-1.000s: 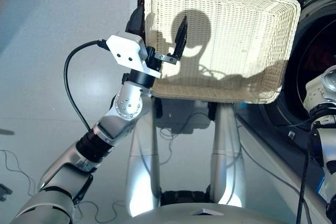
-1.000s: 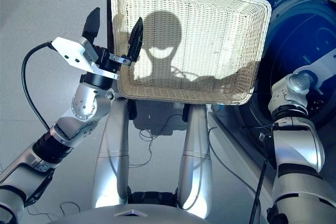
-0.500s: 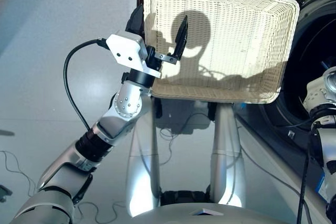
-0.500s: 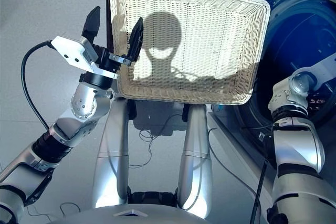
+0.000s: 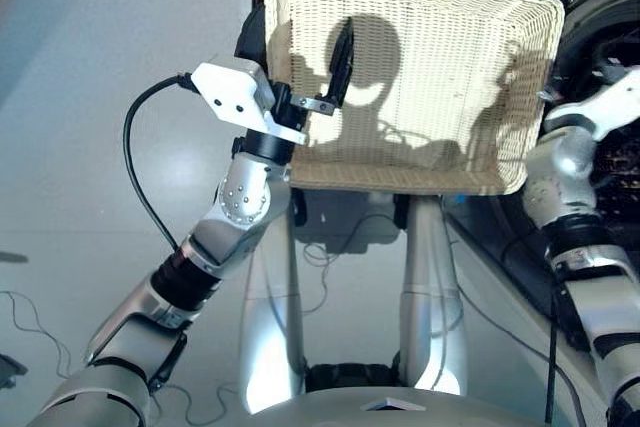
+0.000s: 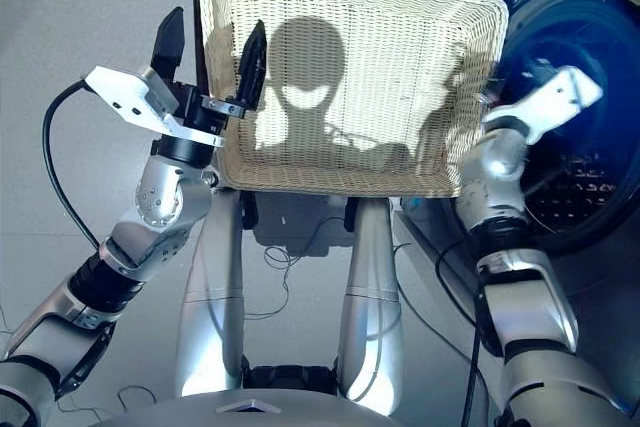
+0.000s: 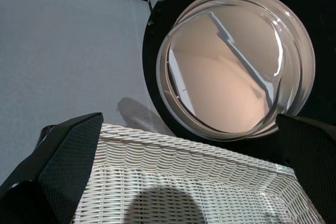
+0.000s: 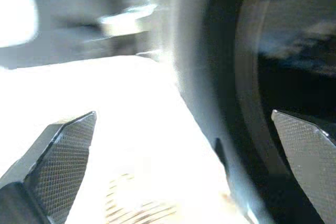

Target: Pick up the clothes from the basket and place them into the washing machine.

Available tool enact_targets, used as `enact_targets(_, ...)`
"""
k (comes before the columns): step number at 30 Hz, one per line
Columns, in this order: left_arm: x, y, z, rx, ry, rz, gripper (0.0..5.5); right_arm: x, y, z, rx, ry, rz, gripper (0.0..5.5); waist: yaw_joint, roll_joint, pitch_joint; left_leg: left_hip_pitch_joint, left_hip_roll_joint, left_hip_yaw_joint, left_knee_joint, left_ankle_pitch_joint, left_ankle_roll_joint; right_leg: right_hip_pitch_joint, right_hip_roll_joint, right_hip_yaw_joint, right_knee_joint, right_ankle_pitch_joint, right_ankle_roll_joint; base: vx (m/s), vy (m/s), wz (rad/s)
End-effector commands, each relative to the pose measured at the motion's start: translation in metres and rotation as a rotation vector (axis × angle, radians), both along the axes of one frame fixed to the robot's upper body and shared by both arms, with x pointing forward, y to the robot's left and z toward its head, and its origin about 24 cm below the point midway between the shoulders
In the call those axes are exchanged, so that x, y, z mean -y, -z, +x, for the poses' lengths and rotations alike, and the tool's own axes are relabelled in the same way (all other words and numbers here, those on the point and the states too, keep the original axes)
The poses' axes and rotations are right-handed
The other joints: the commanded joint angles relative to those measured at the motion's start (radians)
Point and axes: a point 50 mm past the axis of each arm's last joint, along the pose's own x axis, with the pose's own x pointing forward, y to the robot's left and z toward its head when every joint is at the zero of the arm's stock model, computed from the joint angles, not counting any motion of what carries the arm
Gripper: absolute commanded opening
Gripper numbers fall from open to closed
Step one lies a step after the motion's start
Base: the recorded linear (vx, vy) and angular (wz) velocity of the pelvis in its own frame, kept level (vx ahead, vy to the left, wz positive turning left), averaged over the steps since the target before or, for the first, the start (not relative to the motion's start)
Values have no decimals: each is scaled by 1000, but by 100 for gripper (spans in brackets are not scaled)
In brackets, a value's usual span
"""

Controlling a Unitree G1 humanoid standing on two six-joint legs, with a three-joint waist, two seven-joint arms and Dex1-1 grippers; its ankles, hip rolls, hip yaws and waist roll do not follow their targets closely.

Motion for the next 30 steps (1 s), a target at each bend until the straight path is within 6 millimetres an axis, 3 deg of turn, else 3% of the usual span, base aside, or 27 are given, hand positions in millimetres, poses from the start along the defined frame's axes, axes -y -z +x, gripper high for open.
enact_targets(1, 5, -19, -18, 119, 79, -44, 550, -21, -18, -13, 139, -119, -128, 550, -8, -16, -17, 66, 14, 45, 35, -90, -22, -20, -4, -50, -103, 121, -26, 0, 0, 0)
enact_targets(2, 5, -18, -18, 117, 79, -44, 550, -21, -17, -14, 137, -119, -128, 550, -9, -16, -17, 67, 13, 45, 35, -90, -22, -19, -4, -50, -103, 121, -26, 0, 0, 0)
enact_targets(5, 0, -14, -18, 111, 49, -28, 550, -50, -7, -27, 148, -279, -185, 550, -13, -20, -17, 72, 15, 45, 26, -82, -22, -13, -3, -51, -109, 126, -27, 0, 0, 0)
enact_targets(7, -1, -9, -16, 96, 37, -10, 550, -59, 7, -31, 108, -341, -188, 550, -15, -22, -17, 91, 16, 47, 7, -75, -23, 3, -4, -53, -119, 130, -27, 0, 0, 0)
enact_targets(13, -11, 10, -2, 32, -49, 76, 550, -76, 43, -42, 6, -430, -178, 550, -23, -33, -17, 258, 22, 58, -102, -53, -27, 165, -13, -70, -205, 146, -24, 37, 5, -2)
enact_targets(15, -13, 15, 0, 18, -59, 99, 550, -76, 49, -43, -18, -435, -175, 550, -24, -35, -17, 297, 22, 59, -123, -49, -27, 202, -12, -73, -224, 152, -23, 98, 15, -53)
enact_targets(20, -25, 57, 20, -99, -147, 266, 550, -52, 126, -55, -350, -342, -249, 550, -30, -42, -17, 568, 16, 67, -296, -18, -31, 477, -22, -122, -394, 186, -7, 117, -2, -29)
enact_targets(21, -25, 56, 20, -97, -147, 266, 550, -52, 125, -54, -348, -342, -249, 550, -30, -42, -17, 567, 16, 67, -301, -13, -31, 476, -22, -122, -399, 190, -8, 108, 14, 49)
enact_targets(22, -32, 78, 25, -188, -161, 276, 550, -39, 156, -63, -497, -314, -299, 550, -27, -37, -17, 672, 9, 73, -364, -2, -33, 581, -25, -137, -465, 203, -2, 118, 14, 63)
enact_targets(25, -44, 114, 28, -380, -125, 181, 550, -28, 194, -79, -695, -323, -328, 550, -19, -37, -17, 820, 2, 80, -458, 24, -37, 743, -24, -152, -579, 239, 8, 133, 7, 40)
enact_targets(28, -61, 155, 24, -574, -127, 89, 550, -21, 217, -91, -826, -339, -381, 550, -11, -37, -50, 949, 0, 83, -580, 52, -38, 870, -25, -160, -706, 282, 22, 142, 13, 22)
enact_targets(30, -67, 165, 20, -612, -145, 97, 550, -19, 226, -98, -875, -346, -371, 550, -10, -36, -74, 989, 0, 87, -623, 63, -38, 902, -25, -164, -747, 295, 25, 143, 7, -19)
